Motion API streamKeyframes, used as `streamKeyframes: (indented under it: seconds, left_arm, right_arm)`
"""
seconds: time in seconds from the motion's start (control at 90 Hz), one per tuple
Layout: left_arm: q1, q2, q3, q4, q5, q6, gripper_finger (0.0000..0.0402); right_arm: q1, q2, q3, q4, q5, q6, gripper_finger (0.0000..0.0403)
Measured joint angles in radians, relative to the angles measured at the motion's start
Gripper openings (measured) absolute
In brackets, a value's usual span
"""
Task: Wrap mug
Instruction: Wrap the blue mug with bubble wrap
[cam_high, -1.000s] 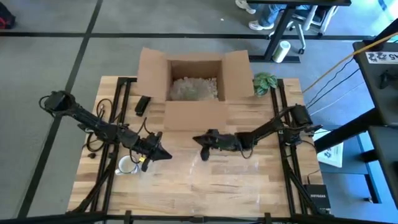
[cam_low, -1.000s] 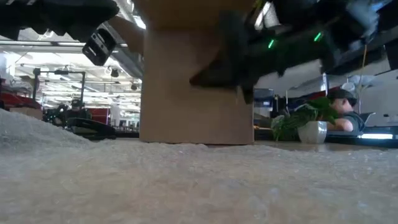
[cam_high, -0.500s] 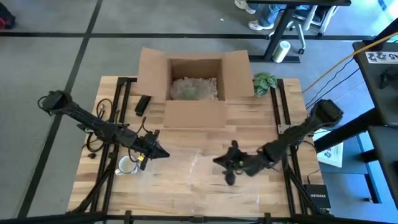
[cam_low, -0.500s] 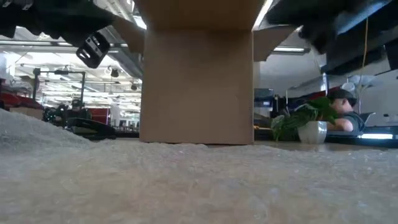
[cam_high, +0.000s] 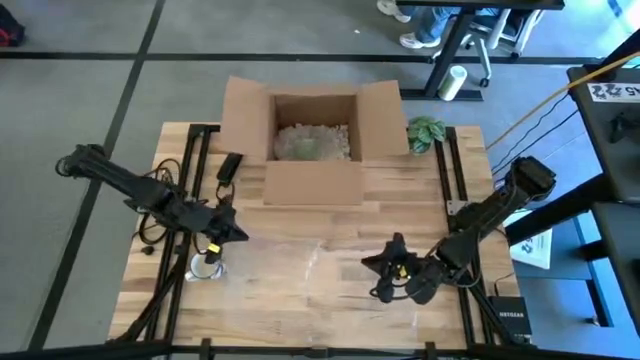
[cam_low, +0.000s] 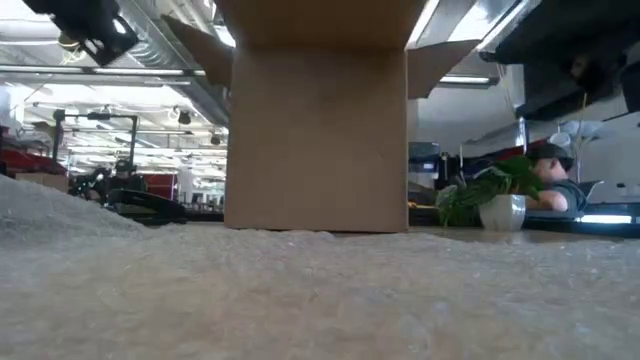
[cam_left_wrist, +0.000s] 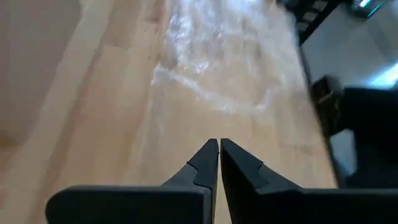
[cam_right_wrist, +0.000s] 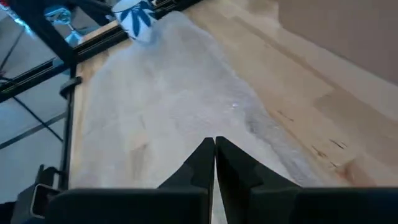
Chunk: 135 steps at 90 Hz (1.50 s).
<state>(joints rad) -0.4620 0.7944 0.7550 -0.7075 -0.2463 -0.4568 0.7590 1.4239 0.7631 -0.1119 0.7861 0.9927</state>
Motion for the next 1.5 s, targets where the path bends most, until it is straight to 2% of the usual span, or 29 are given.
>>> streamKeyframes:
  seconds: [0.078, 0.178, 0.444, 0.622, 0.778, 0.956, 1.311, 1.5]
  left_arm:
    - [-0.013, 0.001, 0.035, -0.082, -0.001, -0.013, 0.0000]
    - [-0.018, -0.002, 0.050, -0.142, 0.016, -0.163, 0.0002]
    - [0.017, 0.001, 0.051, -0.279, 0.191, -0.378, 0.0052]
    - [0.025, 0.002, 0.051, -0.299, 0.255, -0.405, 0.0091]
    - [0.020, 0.010, 0.051, -0.356, 0.368, -0.389, 0.0105]
    - [-0.021, 0.052, 0.051, -0.479, 0.367, -0.365, 0.0087]
    - [-0.070, 0.125, 0.051, -0.487, 0.365, -0.351, 0.0076]
    - [-0.096, 0.176, 0.051, -0.490, 0.327, -0.349, 0.0076]
  right_arm:
    - [0.000, 0.000, 0.000, -0.005, -0.003, 0.001, 0.0000]
    - [0.000, 0.000, 0.000, -0.010, -0.019, 0.001, 0.0000]
    - [0.000, 0.000, 0.000, -0.019, -0.037, 0.001, 0.0000]
    - [0.000, 0.000, 0.000, -0.021, -0.037, 0.001, 0.0000]
    - [0.000, 0.000, 0.000, -0.021, -0.037, 0.001, 0.0000]
    - [0.001, 0.000, 0.000, -0.021, -0.038, -0.001, 0.0000]
    - [0.000, 0.000, 0.000, -0.021, -0.037, 0.001, 0.0000]
    - [0.001, 0.000, 0.000, -0.021, -0.037, 0.001, 0.0000]
